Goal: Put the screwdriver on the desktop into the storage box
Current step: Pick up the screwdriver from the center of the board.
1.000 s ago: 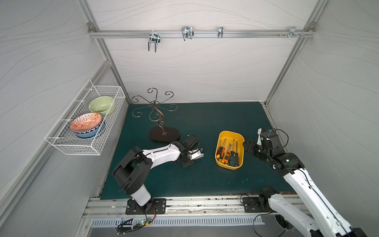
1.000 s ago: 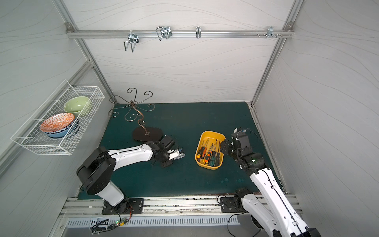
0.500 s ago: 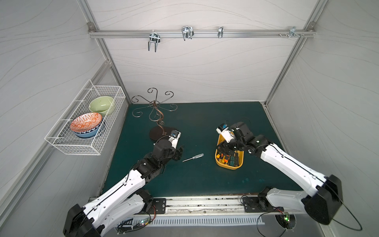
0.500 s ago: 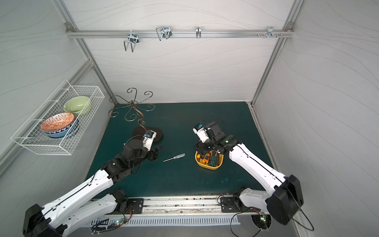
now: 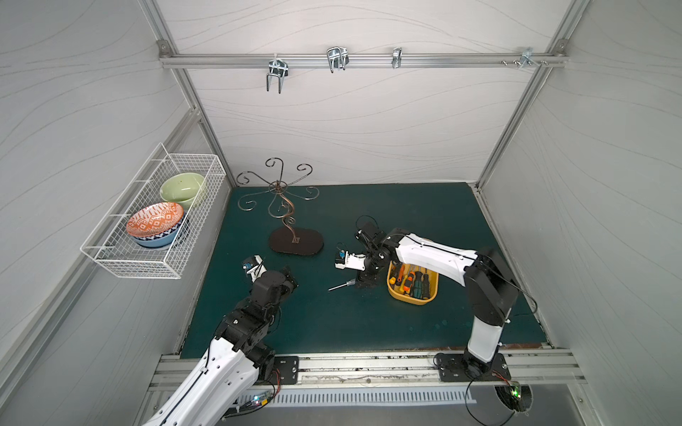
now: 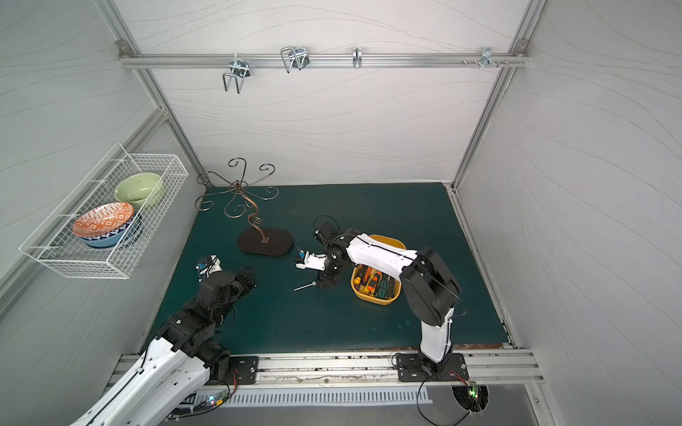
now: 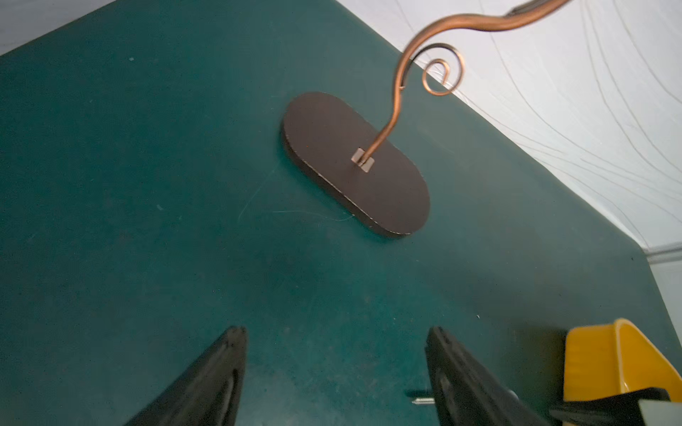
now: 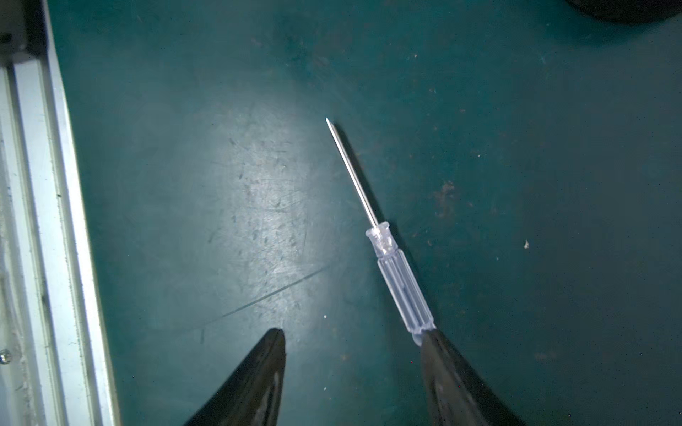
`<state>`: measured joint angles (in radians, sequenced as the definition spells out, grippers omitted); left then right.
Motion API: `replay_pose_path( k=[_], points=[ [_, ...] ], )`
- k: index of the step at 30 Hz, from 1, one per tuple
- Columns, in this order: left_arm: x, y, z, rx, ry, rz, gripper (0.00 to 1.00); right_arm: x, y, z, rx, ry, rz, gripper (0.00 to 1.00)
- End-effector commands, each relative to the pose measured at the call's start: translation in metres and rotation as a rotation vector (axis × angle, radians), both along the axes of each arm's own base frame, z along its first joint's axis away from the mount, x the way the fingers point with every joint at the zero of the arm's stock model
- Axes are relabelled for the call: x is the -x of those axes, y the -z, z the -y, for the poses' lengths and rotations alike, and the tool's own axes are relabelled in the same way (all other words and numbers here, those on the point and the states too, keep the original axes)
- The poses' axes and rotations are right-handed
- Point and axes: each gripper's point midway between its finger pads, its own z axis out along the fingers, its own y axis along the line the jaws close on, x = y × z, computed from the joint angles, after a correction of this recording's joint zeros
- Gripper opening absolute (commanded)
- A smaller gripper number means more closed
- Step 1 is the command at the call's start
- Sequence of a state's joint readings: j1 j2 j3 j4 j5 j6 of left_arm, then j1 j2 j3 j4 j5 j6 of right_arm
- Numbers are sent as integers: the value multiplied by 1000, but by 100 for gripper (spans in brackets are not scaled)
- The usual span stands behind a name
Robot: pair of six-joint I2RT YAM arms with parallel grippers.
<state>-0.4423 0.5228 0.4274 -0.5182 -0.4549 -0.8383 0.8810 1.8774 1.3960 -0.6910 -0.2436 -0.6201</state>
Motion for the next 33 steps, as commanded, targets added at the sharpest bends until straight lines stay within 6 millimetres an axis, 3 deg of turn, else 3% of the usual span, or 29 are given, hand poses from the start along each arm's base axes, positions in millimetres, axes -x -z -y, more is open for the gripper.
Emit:
replay_pose_path(
  k=[1,6,16,27,31,33],
  points=[
    [1,-1,-7,58,-80,18,80,6,9,-5,46,-74,-4,61],
    [2,1,-8,52,-83,16,80,-1,33,-9,119,-94,8,58],
    [1,0,-10,7,-63,16,80,-8,60,-12,166,-111,7,48],
    [1,-6,-8,33,-68,33,79,-3,72,1,277,-136,57,20],
    [2,-8,-10,28,-71,36,79,-5,66,1,285,-120,85,4],
    [3,-11,-12,28,-77,42,79,-6,54,-4,252,-98,103,0]
  ],
)
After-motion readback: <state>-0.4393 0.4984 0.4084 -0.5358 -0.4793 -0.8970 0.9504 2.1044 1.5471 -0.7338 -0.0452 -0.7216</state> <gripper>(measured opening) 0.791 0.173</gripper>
